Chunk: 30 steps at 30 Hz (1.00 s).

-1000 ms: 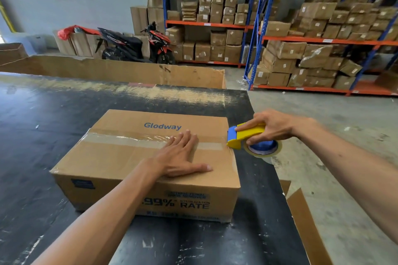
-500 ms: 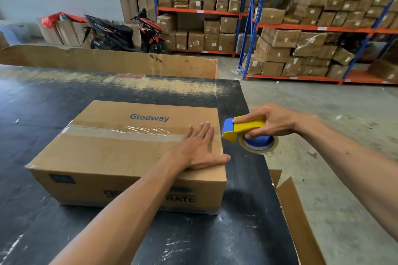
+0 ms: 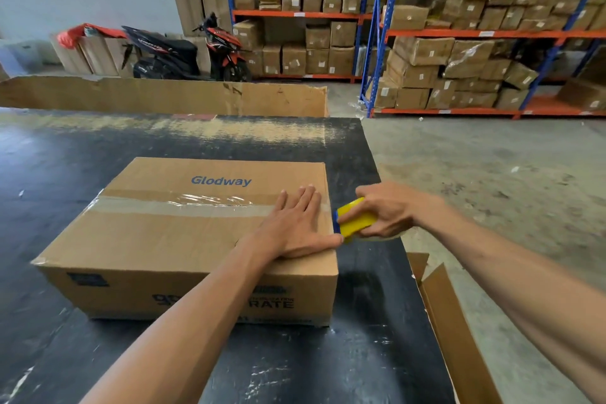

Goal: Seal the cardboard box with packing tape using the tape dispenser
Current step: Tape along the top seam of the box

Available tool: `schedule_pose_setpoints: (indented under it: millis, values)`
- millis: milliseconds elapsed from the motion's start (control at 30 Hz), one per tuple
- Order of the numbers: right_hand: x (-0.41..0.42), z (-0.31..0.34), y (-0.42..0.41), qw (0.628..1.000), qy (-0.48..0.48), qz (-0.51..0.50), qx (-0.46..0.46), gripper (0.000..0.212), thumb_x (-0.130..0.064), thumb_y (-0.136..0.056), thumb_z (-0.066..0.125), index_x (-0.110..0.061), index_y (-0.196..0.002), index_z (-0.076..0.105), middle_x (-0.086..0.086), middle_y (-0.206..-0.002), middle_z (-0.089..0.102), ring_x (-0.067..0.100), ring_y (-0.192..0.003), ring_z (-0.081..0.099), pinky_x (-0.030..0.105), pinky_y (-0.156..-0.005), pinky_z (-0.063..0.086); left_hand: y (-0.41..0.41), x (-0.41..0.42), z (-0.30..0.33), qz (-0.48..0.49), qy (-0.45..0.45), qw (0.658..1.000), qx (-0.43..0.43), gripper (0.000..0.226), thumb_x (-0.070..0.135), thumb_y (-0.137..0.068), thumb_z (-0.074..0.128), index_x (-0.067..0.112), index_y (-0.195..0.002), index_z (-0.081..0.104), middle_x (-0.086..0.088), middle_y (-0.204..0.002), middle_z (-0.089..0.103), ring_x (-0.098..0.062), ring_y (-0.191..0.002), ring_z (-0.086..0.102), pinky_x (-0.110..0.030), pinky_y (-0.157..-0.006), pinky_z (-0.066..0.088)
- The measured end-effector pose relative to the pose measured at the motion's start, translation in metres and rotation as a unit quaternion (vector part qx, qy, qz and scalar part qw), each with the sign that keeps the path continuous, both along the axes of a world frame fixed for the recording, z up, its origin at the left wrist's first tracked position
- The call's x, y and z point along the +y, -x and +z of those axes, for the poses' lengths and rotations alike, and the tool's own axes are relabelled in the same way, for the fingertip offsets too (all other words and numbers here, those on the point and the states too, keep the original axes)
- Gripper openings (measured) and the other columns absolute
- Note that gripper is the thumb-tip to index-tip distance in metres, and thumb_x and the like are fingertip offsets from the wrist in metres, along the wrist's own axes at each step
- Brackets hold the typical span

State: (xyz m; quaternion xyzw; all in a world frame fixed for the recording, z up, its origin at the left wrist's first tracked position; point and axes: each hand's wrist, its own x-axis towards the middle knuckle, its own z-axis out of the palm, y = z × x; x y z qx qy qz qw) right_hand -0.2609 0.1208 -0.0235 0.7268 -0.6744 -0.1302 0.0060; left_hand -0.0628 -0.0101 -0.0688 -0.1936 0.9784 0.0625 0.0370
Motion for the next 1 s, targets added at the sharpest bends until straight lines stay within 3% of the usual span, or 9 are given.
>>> schedule_pose_setpoints:
  millis: [100, 200, 333, 567, 700, 767, 867, 933, 1000]
  values:
    - [0.001, -0.006, -0.006, 0.999, 0.014, -0.03, 0.017, 0.048, -0.064, -0.088, 0.051, -0.061, -0.136, 0.046, -0.002, -0.091, 0.045, 0.016, -0.077, 0.048, 0.03, -0.064, 0.032, 0.008, 0.003, 0.008, 0.035, -0.05, 0.998, 0.007, 0.101, 0.082, -0.086, 0.018, 0.014, -0.16, 0.001, -0.01, -0.168, -0.003, -0.025, -0.154, -0.004, -0.054, -0.122, -0.006]
    - [0.012, 0.01, -0.002, 0.995, 0.029, -0.084, 0.034, 0.047, -0.062, -0.088, 0.053, -0.062, -0.135, 0.047, -0.003, -0.091, 0.042, 0.017, -0.08, 0.047, 0.029, -0.065, 0.029, 0.037, 0.016, 0.011, 0.148, -0.113, 0.981, 0.062, 0.083, 0.066, -0.098, 0.01, 0.009, -0.158, 0.007, -0.011, -0.164, 0.011, -0.032, -0.152, 0.006, -0.058, -0.12, -0.005]
    - [0.029, 0.023, 0.004, 0.987, 0.053, -0.152, 0.018, 0.046, -0.06, -0.086, 0.056, -0.062, -0.131, 0.051, -0.007, -0.089, 0.041, 0.016, -0.084, 0.048, 0.03, -0.068, 0.032, 0.057, 0.026, 0.004, 0.231, -0.052, 0.971, 0.034, 0.075, 0.044, -0.102, 0.024, 0.0, -0.157, -0.001, -0.024, -0.165, -0.007, -0.041, -0.151, -0.01, -0.054, -0.12, -0.009]
    - [0.048, 0.039, -0.005, 0.951, 0.168, -0.245, -0.088, 0.047, -0.06, -0.079, 0.065, -0.06, -0.126, 0.057, -0.017, -0.078, 0.045, 0.018, -0.086, 0.053, 0.033, -0.072, 0.041, 0.034, 0.016, 0.001, 0.122, -0.049, 0.99, 0.043, 0.07, 0.037, -0.101, 0.03, -0.004, -0.155, 0.011, -0.031, -0.162, 0.002, -0.043, -0.151, -0.001, -0.049, -0.123, -0.001]
    - [0.047, 0.056, -0.024, 0.881, 0.269, -0.295, -0.254, 0.045, -0.056, -0.076, 0.076, -0.056, -0.12, 0.065, -0.014, -0.103, 0.067, 0.015, -0.095, 0.059, 0.034, -0.083, 0.049, -0.01, -0.001, 0.009, -0.037, -0.053, 0.997, 0.042, 0.066, 0.044, -0.094, 0.041, 0.001, -0.145, 0.036, -0.025, -0.152, 0.029, -0.038, -0.145, 0.021, -0.043, -0.119, 0.012]
    - [0.04, 0.065, -0.04, 0.838, 0.306, -0.304, -0.335, 0.043, -0.053, -0.073, 0.079, -0.056, -0.115, 0.068, -0.016, -0.112, 0.07, 0.012, -0.101, 0.061, 0.032, -0.088, 0.05, -0.037, -0.016, 0.021, -0.11, -0.08, 0.991, -0.011, 0.083, 0.05, -0.084, 0.041, 0.011, -0.155, 0.029, -0.015, -0.165, 0.016, -0.028, -0.152, 0.013, -0.038, -0.122, 0.007]
    - [0.026, 0.074, -0.07, 0.797, 0.333, -0.289, -0.413, 0.044, -0.044, -0.074, 0.083, -0.047, -0.117, 0.071, -0.018, -0.114, 0.071, 0.005, -0.106, 0.062, 0.022, -0.087, 0.047, -0.07, -0.036, 0.026, -0.171, -0.114, 0.978, -0.031, 0.084, 0.047, -0.082, 0.045, 0.025, -0.159, 0.02, 0.001, -0.168, 0.006, -0.014, -0.153, 0.005, -0.039, -0.123, -0.004]
    - [0.017, 0.078, -0.094, 0.782, 0.331, -0.274, -0.45, 0.044, -0.037, -0.076, 0.083, -0.042, -0.119, 0.072, -0.02, -0.11, 0.071, 0.004, -0.106, 0.064, 0.017, -0.084, 0.049, -0.086, -0.035, 0.015, -0.168, -0.071, 0.983, 0.003, 0.077, 0.051, -0.09, 0.043, 0.034, -0.159, 0.014, 0.005, -0.168, 0.003, -0.014, -0.153, 0.0, -0.046, -0.122, -0.009]
    - [0.008, 0.08, -0.115, 0.78, 0.323, -0.263, -0.467, 0.045, -0.035, -0.077, 0.084, -0.04, -0.119, 0.072, -0.021, -0.111, 0.071, 0.002, -0.106, 0.064, 0.02, -0.09, 0.052, -0.095, -0.025, 0.0, -0.126, 0.016, 0.992, 0.019, 0.078, 0.068, -0.095, 0.035, 0.038, -0.159, 0.002, 0.0, -0.168, -0.007, -0.02, -0.153, -0.007, -0.057, -0.121, -0.009]
